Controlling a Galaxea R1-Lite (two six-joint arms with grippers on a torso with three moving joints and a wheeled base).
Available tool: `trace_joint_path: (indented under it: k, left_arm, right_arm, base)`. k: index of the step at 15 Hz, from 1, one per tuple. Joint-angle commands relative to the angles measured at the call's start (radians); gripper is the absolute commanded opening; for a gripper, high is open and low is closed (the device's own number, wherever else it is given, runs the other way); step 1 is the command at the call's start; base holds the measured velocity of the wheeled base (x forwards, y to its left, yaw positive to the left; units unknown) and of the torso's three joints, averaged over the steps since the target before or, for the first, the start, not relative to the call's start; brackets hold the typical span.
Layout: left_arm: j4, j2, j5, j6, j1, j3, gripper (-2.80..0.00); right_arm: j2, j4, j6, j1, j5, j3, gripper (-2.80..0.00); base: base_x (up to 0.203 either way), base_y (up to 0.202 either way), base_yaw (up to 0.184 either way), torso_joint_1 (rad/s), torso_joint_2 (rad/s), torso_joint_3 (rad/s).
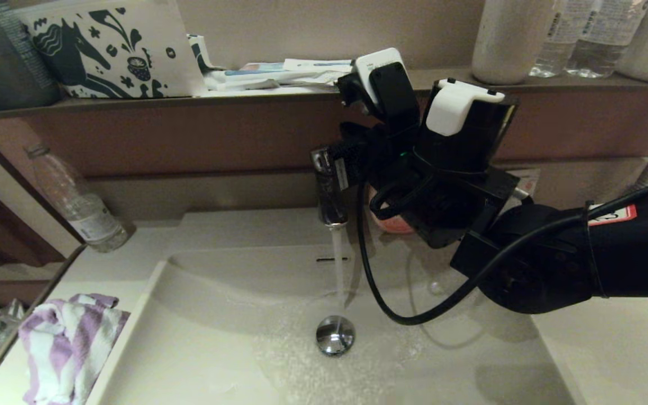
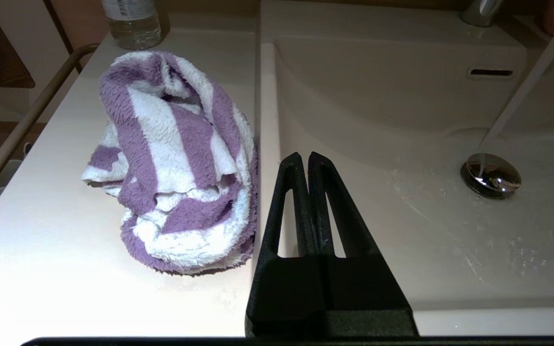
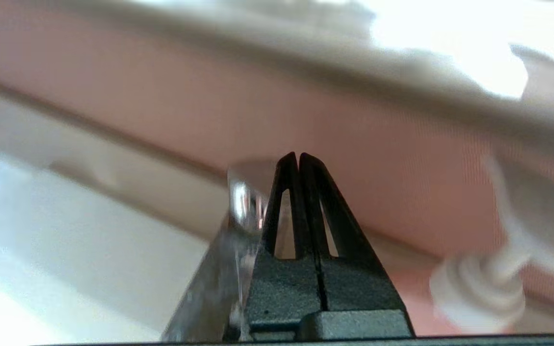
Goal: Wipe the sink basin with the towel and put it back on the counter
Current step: Turn off the faucet
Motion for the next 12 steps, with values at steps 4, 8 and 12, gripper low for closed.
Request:
trace_joint_path:
  k: [4, 8, 12]
  left_arm:
    - [-0.001, 0.002, 0.0, -0.001, 0.0, 0.0, -2.8]
    - [-0.001, 0.002, 0.0, 0.0, 0.0, 0.0, -2.8]
    - [-0.001, 0.002, 0.0, -0.001, 0.0, 0.0, -2.8]
  right_arm:
    - [0.072, 0.002, -0.017, -0.004, -0.001, -0.092, -2.8]
    - [0.102, -0.003, -0.015, -0.01, -0.002, -0.101, -2.8]
    - [0.101, -0.003, -0.013, -0.027, -0.005, -0.088, -2.8]
  base:
    - [0.0, 0.0, 0.0, 0.0, 0.0, 0.0]
    - [0.0, 0.0, 0.0, 0.0, 0.0, 0.0]
    - [0.0, 0.0, 0.0, 0.0, 0.0, 0.0]
